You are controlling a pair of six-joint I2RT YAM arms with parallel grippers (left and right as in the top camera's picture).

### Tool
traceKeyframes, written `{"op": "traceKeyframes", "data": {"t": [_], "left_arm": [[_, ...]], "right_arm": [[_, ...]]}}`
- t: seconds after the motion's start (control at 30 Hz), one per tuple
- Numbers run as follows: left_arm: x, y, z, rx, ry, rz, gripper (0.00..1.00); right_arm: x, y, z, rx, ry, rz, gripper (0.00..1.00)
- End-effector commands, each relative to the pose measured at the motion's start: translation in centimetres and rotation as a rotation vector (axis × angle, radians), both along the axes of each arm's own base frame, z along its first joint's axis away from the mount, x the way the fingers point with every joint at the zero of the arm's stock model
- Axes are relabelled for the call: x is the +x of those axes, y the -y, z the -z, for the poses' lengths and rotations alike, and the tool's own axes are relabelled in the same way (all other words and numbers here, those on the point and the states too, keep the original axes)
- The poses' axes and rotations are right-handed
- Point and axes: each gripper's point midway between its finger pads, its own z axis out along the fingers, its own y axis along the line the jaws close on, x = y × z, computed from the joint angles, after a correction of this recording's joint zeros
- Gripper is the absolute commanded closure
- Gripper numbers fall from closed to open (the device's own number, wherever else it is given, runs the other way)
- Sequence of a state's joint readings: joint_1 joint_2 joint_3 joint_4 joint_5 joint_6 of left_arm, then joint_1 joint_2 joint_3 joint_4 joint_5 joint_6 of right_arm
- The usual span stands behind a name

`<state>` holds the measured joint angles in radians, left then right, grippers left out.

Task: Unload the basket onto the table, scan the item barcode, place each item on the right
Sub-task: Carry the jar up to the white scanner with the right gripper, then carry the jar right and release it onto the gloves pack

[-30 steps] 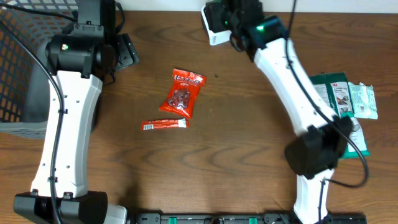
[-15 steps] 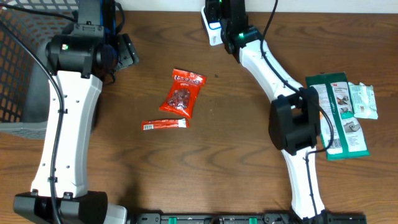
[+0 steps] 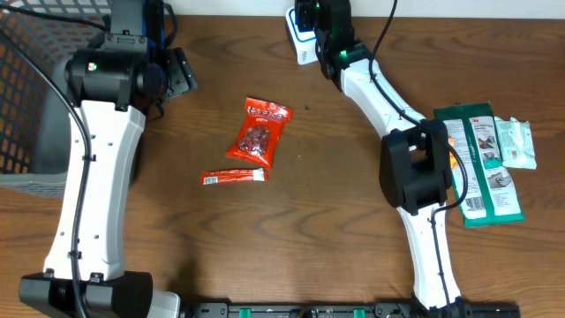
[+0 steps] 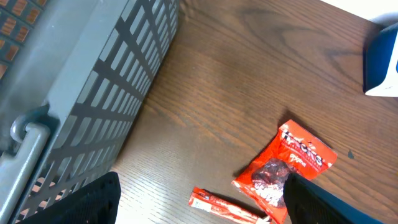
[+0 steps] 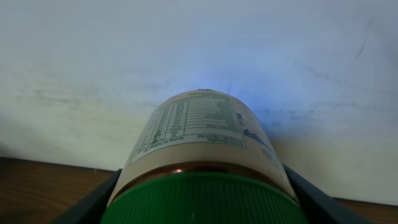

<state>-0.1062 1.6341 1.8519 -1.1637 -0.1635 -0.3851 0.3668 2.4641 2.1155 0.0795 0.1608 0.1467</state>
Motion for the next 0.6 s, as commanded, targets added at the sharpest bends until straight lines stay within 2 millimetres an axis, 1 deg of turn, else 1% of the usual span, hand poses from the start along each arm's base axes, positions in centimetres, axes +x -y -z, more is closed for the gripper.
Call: {"op": "traceKeyframes", "data": {"t": [0.0, 0.07, 0.13, 0.2, 0.27, 0.3, 0.4, 0.5, 0.57], "left_arm": [[-0.4, -0.3, -0.9, 0.009, 0.022, -0.002, 0.16], [-0.4, -0.3, -0.9, 0.009, 0.022, -0.002, 0.16], [-0.3, -0.3, -0.9, 0.009, 0.022, -0.002, 0.16], [-0.4, -0.3, -0.9, 0.009, 0.022, -0.002, 0.16], [-0.4, -0.3, -0.9, 0.009, 0.022, -0.002, 0.16], [-0.4, -0.3, -0.9, 0.009, 0.022, -0.002, 0.16], [-0.3, -0.3, -0.9, 0.009, 0.022, -0.002, 0.16], [-0.4, -0.3, -0.9, 0.009, 0.022, -0.002, 0.16], [-0.3, -0.3, -0.9, 0.009, 0.022, -0.002, 0.16]], "right_arm": [[0.2, 0.3, -2.0, 0.003, 0.039, -0.005, 0.86], [-0.1, 0.4, -3.4, 0.008, 0.053, -0.005, 0.87], [-0.7, 0.7, -5.6, 0.013, 0.067, -0.004, 0.88], [-1.7, 1.2, -8.1, 0.013, 0.066, -0.003, 0.91], [-3.1, 1.7, -10.6, 0.007, 0.051, -0.002, 0.97], [-4.1, 2.1, -11.9, 0.001, 0.035, -0.003, 0.99], [-7.2, 2.5, -14.6, -0.007, -0.021, -0.041, 0.97], [-10.8, 3.2, -16.1, -0.024, -0.109, -0.079, 0.94], [-13.9, 4.3, -16.4, -0.052, -0.195, -0.079, 0.95]]}}
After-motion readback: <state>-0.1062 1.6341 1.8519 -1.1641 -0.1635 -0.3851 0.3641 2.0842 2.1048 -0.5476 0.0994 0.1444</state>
